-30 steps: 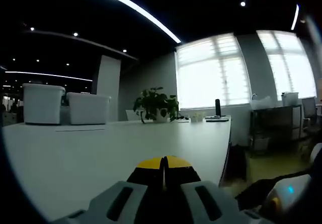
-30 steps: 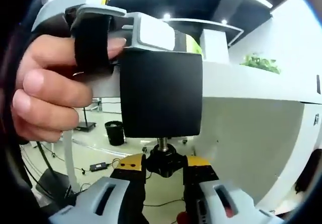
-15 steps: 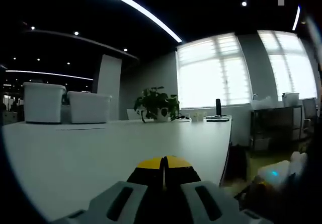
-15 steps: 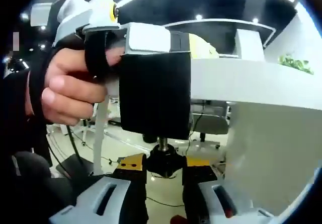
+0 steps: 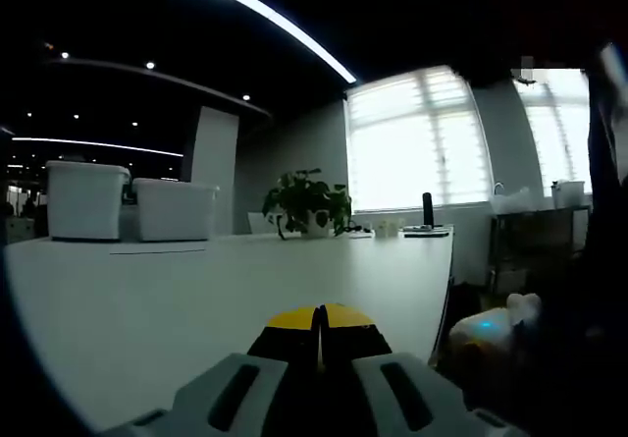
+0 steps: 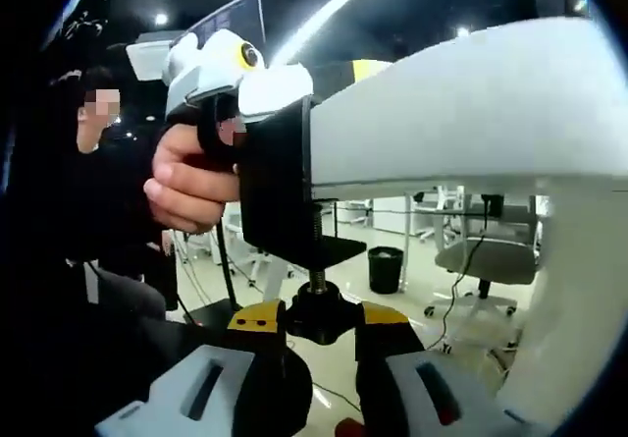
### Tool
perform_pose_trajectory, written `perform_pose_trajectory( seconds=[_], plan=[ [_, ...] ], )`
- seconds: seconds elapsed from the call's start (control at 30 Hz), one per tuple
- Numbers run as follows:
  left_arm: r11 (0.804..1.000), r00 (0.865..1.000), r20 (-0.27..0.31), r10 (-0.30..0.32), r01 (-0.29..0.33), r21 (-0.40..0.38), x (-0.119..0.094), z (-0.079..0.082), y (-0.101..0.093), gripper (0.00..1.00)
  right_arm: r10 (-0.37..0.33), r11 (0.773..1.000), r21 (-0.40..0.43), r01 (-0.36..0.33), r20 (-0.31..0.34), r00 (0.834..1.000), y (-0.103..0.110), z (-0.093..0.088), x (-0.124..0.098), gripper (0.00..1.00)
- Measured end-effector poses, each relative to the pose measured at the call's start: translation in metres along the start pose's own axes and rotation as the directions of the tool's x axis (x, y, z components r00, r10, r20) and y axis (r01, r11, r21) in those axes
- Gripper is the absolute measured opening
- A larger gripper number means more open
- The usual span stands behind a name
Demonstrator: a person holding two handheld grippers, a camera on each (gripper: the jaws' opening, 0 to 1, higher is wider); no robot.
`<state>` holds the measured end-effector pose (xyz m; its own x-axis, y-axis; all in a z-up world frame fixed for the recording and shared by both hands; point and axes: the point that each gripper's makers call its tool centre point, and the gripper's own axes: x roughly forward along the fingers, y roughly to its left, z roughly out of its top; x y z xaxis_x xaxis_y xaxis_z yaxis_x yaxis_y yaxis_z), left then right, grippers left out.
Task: Clamp the fixed fixture on the desktop, loosen the retaining clip, secure it to the edge of the desk, and tighten the retaining clip.
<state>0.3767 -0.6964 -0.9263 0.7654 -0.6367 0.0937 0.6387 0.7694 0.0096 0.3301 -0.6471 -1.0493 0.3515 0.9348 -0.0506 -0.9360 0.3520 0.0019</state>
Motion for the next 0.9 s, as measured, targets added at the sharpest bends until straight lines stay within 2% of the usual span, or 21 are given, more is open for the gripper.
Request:
perform_pose_trajectory(
  seconds=[0.07,0.23,0.37,0.4,0.43,0.47,0.5,0.53,0.6,0.73,0.8,0.83,0.9],
  plan=[
    [1.000,1.000,-0.002,-0.004,0.004,-0.005,0.000,0.000,0.000,0.01,0.031,1.000,-0.001,-0.031,0.013,0.999,0.002,0.001,0.000,0.24],
    [1.000,1.000,-0.003,-0.005,0.005,-0.005,0.001,0.000,0.000,0.01,0.041,0.999,0.001,-0.041,0.035,0.999,0.003,0.001,0.000,0.25],
    [1.000,1.000,0.001,-0.005,0.005,0.001,0.001,0.000,0.000,0.01,-0.010,1.000,0.004,0.010,0.011,1.000,0.000,0.000,-0.001,0.26],
    [1.000,1.000,0.000,-0.004,0.004,0.000,0.001,0.000,0.000,0.01,-0.034,0.999,0.021,0.035,-0.011,0.999,-0.002,-0.002,-0.003,0.27],
    [1.000,1.000,0.001,-0.004,0.004,0.000,0.001,0.000,0.000,0.01,-0.082,0.997,0.008,0.083,-0.050,0.995,-0.007,-0.006,-0.006,0.29],
    [1.000,1.000,0.000,-0.004,0.004,0.000,0.001,0.000,0.000,0.01,-0.103,0.995,-0.016,0.102,-0.073,0.992,-0.008,-0.007,-0.008,0.31],
    [1.000,1.000,0.000,-0.005,0.005,0.000,0.001,0.000,0.000,0.01,-0.155,0.988,-0.031,0.153,-0.094,0.983,-0.011,-0.008,-0.012,0.32],
    [1.000,1.000,-0.002,-0.004,0.004,-0.004,0.001,0.000,0.000,0.01,-0.185,0.983,-0.020,0.184,-0.089,0.979,-0.011,-0.008,-0.014,0.32],
    [1.000,1.000,-0.002,-0.004,0.004,-0.004,0.001,0.000,0.000,0.01,-0.227,0.974,-0.010,0.227,-0.102,0.969,-0.009,-0.005,-0.018,0.33],
    [1.000,1.000,0.000,-0.003,0.003,-0.001,0.001,0.000,0.000,0.01,-0.318,0.948,-0.068,0.311,-0.135,0.938,0.001,-0.005,-0.018,0.43],
    [1.000,1.000,0.002,-0.003,0.003,0.001,0.000,0.000,0.000,0.01,-0.407,0.913,-0.035,0.406,-0.124,0.905,0.003,-0.002,-0.018,0.47],
    [1.000,1.000,0.003,-0.004,0.004,0.001,0.000,0.001,-0.001,0.01,-0.436,0.900,-0.045,0.434,-0.125,0.891,0.006,-0.002,-0.017,0.50],
    [1.000,1.000,0.008,-0.002,0.002,0.005,-0.001,0.001,-0.001,0.01,-0.519,0.855,-0.058,0.516,-0.124,0.846,0.006,-0.001,-0.017,0.50]
  ],
)
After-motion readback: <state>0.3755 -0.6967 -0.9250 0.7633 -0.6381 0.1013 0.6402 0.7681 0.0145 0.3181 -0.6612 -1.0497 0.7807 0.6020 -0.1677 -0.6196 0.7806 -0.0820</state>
